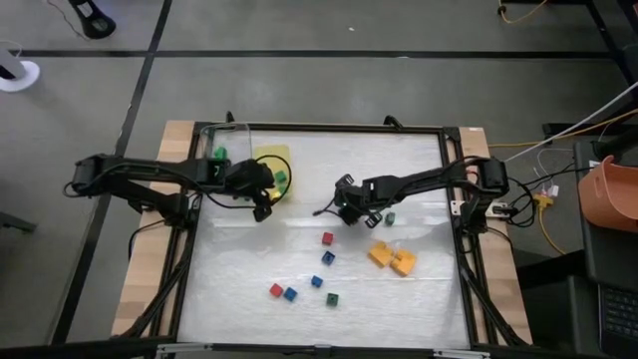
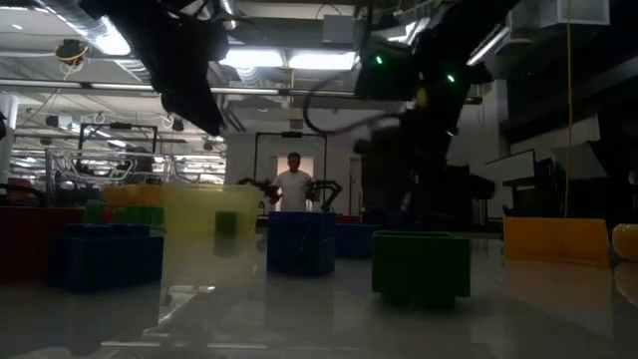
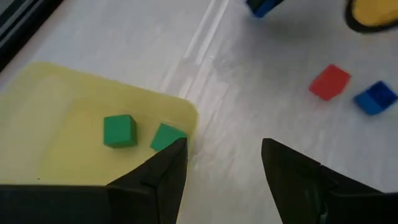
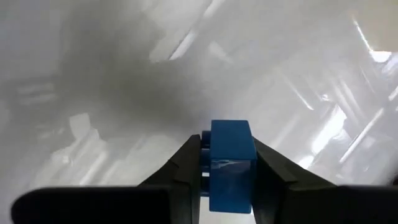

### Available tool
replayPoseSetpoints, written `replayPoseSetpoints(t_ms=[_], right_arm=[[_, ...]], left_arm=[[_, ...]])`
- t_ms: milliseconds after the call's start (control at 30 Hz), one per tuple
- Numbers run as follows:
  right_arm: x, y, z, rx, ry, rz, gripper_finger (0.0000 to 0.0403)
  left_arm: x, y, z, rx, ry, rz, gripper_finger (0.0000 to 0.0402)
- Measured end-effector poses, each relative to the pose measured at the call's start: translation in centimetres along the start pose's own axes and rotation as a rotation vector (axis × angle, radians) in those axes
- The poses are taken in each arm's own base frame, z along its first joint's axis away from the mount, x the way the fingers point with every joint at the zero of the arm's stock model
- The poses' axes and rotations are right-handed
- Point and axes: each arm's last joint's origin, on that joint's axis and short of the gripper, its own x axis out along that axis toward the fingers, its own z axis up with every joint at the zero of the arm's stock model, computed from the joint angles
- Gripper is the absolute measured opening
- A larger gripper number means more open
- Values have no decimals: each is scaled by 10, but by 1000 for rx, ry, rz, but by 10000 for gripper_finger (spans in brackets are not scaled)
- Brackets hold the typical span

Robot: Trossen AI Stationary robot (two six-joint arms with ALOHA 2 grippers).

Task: Sort blocks by size
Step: Put the small blue game piece into the yellow bin

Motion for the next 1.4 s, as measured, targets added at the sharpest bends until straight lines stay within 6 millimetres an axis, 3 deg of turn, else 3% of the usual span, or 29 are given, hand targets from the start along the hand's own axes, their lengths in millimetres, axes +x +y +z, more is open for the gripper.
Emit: replayPoseSetpoints(t_ms=[267,433,667,900,1200,1400], right_arm=[[-22,-33,27,125,-255,-103,94],[-24,-51,44,165,-477,-240,98],[-2,-70,63,212,-698,-450,98],[35,-89,52,298,-796,-576,104],[61,-122,47,479,-845,-527,106],[60,-130,52,484,-817,-489,107]], left_arm=[[-33,-7,-7,17,-59,-69,193],[-58,-8,-22,-37,-44,-112,193],[-76,-16,-35,-42,-26,-183,193],[-79,-23,-37,-12,-38,-206,193],[-80,-23,-38,-19,-57,-173,193],[-80,-23,-38,-28,-56,-167,193]])
